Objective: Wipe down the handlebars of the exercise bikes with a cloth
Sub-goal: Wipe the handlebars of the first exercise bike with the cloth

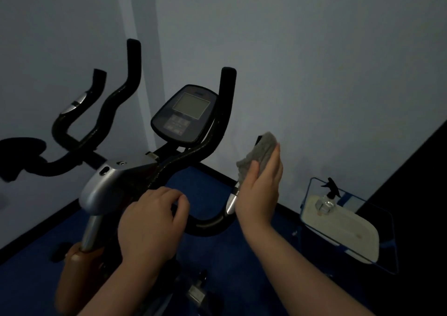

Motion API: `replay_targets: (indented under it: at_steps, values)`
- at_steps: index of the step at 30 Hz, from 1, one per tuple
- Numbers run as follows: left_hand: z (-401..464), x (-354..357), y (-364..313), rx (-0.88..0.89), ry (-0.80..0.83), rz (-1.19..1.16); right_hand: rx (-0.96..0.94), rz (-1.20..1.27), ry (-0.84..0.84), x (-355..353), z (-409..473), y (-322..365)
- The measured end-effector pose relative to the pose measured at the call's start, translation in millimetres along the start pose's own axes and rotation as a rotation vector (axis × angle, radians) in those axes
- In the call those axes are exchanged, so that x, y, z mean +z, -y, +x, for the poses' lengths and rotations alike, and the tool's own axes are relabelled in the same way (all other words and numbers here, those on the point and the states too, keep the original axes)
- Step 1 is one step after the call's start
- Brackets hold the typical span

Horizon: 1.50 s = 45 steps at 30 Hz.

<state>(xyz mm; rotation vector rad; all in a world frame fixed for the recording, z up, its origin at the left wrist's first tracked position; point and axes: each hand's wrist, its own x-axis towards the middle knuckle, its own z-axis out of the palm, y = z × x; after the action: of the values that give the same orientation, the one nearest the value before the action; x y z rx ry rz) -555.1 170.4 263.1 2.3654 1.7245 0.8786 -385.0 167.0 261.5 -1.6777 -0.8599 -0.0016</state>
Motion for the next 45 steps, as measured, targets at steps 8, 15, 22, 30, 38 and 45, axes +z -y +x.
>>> replay_targets:
  at_steps: [8, 15, 22, 30, 38, 45]
  values:
    - [-0.5, 0.3, 2.0, 0.005, -0.034, -0.008, -0.618, -0.367, 0.358, -37.0, -52.1, -34.2]
    - [-8.1, 6.0, 7.6, 0.034, -0.277, -0.245, -1.004, -0.541, 0.771, -53.5, -13.6, -12.4]
    - [-17.9, 0.1, 11.0, -0.060, -0.550, -0.315, -0.666, -0.658, 1.243, 24.9, -32.1, 42.3]
    - [-30.5, 2.1, 29.6, -0.472, -0.636, -0.335, -0.783, -0.601, 1.337, 22.7, -20.3, 29.7]
    - [-31.3, 5.7, 32.3, -0.537, -0.601, -0.285, -0.771, -0.439, 1.236, 38.3, -3.0, 32.7]
    - [-35.1, 8.9, 37.6, -0.665, -0.614, -0.448, -1.020, -0.028, 1.061, 45.7, 21.5, 74.9]
